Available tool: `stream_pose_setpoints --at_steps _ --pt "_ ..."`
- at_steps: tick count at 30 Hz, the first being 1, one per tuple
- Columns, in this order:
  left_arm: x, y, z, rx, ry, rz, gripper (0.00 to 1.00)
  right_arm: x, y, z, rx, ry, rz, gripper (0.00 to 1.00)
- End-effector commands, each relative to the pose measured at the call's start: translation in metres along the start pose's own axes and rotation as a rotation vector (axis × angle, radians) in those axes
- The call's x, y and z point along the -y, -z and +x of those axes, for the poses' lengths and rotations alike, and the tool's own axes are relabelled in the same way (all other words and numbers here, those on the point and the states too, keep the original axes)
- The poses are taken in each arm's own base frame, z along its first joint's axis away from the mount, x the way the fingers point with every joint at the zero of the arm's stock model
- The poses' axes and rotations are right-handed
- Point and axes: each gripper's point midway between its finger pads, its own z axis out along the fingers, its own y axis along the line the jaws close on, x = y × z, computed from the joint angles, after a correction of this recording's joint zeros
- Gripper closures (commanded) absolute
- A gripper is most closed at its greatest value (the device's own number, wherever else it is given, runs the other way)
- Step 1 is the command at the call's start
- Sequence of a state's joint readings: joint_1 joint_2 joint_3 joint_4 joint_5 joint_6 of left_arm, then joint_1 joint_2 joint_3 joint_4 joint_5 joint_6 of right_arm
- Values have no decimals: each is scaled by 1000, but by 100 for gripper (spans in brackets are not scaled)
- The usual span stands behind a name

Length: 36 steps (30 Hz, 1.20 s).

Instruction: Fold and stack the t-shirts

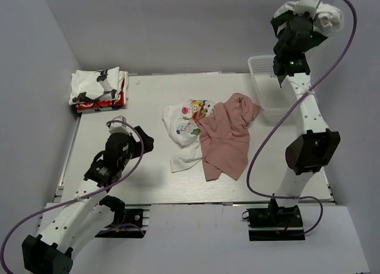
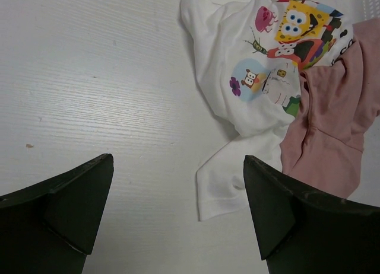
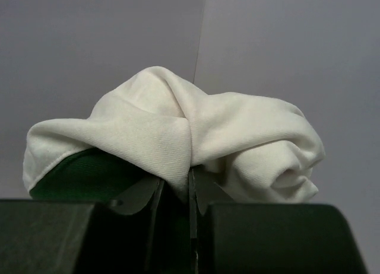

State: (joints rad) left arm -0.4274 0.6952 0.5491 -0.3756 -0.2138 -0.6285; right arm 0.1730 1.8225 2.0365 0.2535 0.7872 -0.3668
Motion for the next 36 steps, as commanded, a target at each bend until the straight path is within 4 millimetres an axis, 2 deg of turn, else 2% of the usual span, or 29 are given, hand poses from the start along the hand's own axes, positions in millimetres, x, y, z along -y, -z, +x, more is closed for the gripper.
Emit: stream_pose_setpoints --at_steps 1,2,3,4,5,6,7,8,9,11,12,14,15,16,17,18,19,20,21,23,24,25,28,30,32,33,34,35,36 --pt "1 1 -6 9 2 -15 0 -22 -9 90 -172 -73 -111 100" --pt "0 0 -4 2 0 -20 0 -21 -8 123 -252 -42 -135 100" --pt "2 1 -8 9 2 -15 0 -38 0 175 -350 -43 -215 100" --pt "1 -1 -6 2 0 -20 0 -41 6 196 -408 -79 -216 100" --pt "1 -1 -6 2 0 -20 0 -39 8 215 -449 -85 -210 87" --pt "4 -2 -10 18 5 -9 0 -40 23 257 -560 -92 -188 38" --pt "5 -3 -10 18 5 -9 0 -36 25 277 -607 -90 -162 20" --pt "6 -5 -7 2 3 -2 0 -35 27 283 -632 -97 -144 10" --pt "10 -5 -8 3 5 19 0 -33 40 304 -720 -80 -137 10" --pt "10 -8 -3 -20 1 15 0 -22 31 297 -737 -134 -133 10" --pt "10 -8 -3 -20 1 15 0 -24 35 297 -757 -131 -153 10" --pt "10 -9 0 -34 -1 16 0 -39 45 283 -762 -134 -267 10" --pt "10 -11 3 -46 -3 18 0 -36 45 252 -713 -155 -295 10" --pt "14 -10 -1 -38 10 24 0 -49 73 213 -663 -183 -495 10" --pt "14 -10 -1 -38 10 24 0 -49 73 213 -663 -183 -497 10" --pt "20 -11 -3 -35 14 50 0 -77 98 207 -654 -174 -624 10" --pt "22 -12 -1 -39 24 63 0 -82 114 192 -642 -189 -697 10" --pt "25 -12 -1 -41 25 81 0 -86 122 191 -647 -182 -722 10" --pt "32 -12 3 -65 25 115 0 -111 155 184 -667 -157 -834 10" --pt "41 -13 3 -72 27 158 0 -114 179 182 -676 -114 -870 10" --pt "42 -12 4 -78 27 167 0 -131 203 177 -674 -104 -933 10" --pt "42 -13 5 -88 26 159 0 -122 211 189 -689 -75 -879 10" --pt "36 -11 8 -98 23 137 0 -124 244 196 -717 -61 -884 10" --pt "35 -9 8 -99 23 136 0 -118 264 229 -786 -27 -836 10" --pt "35 -5 4 -81 25 138 0 -115 274 256 -841 11 -789 10" --pt "30 -6 12 -97 22 126 0 -114 282 274 -881 40 -775 10" --pt "32 -2 7 -77 26 141 0 -115 285 283 -895 54 -769 10" --pt "28 -4 11 -82 24 126 0 -114 291 296 -926 73 -764 10" --pt "27 -3 11 -73 25 132 0 -117 300 321 -979 116 -764 10"
